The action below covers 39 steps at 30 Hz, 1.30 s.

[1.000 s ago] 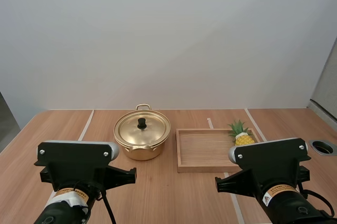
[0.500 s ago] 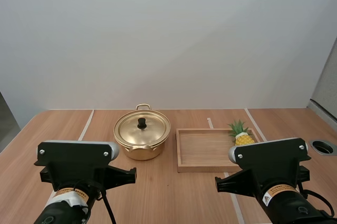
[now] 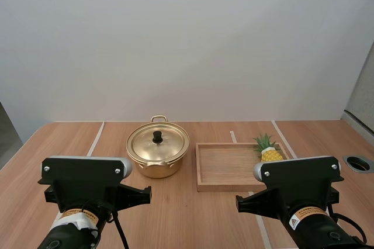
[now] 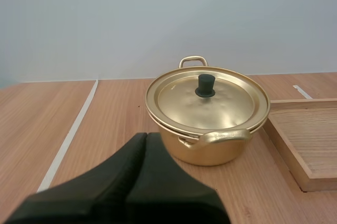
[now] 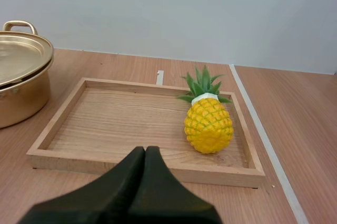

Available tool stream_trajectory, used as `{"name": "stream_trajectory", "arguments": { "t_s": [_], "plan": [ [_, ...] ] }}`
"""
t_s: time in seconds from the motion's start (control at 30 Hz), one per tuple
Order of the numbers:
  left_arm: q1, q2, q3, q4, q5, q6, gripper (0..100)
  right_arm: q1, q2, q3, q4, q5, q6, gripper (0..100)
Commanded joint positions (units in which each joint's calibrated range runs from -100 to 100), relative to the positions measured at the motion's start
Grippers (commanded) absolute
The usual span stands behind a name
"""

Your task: Open the pot, put the grape inside, and close it

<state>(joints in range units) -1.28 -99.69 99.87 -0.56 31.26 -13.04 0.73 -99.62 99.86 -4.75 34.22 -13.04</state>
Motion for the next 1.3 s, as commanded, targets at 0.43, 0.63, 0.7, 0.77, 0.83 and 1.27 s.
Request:
{"name": "stream_trajectory", "arguments": {
  "t_s": [0.43, 0.63, 0.7, 0.77, 0.83, 1.27],
  "plan": [
    [0.09, -0.3, 0.1, -1.0, -1.8, 0.0, 0, -0.3, -0.4, 0.1, 1.3, -3.4, -0.4, 0],
    [0.09, -0.3, 0.1, -1.0, -1.8, 0.0, 0, -0.3, -0.4, 0.1, 2.8, -4.5, -0.4, 0],
    [0.09, -0.3, 0.1, -1.0, -1.8, 0.0, 0, -0.3, -0.4, 0.1, 2.8, -4.5, -0.4, 0],
    [0.09, -0.3, 0.1, -1.0, -1.8, 0.0, 0, -0.3, -0.4, 0.1, 2.8, -4.5, -0.4, 0],
    [0.09, -0.3, 0.1, -1.0, -1.8, 0.0, 0, -0.3, -0.4, 0.1, 2.8, -3.8, -0.4, 0],
    [0.09, -0.3, 0.1, -1.0, -1.4, 0.0, 0, -0.3, -0.4, 0.1, 2.9, -3.3, -0.4, 0]
  ]
}}
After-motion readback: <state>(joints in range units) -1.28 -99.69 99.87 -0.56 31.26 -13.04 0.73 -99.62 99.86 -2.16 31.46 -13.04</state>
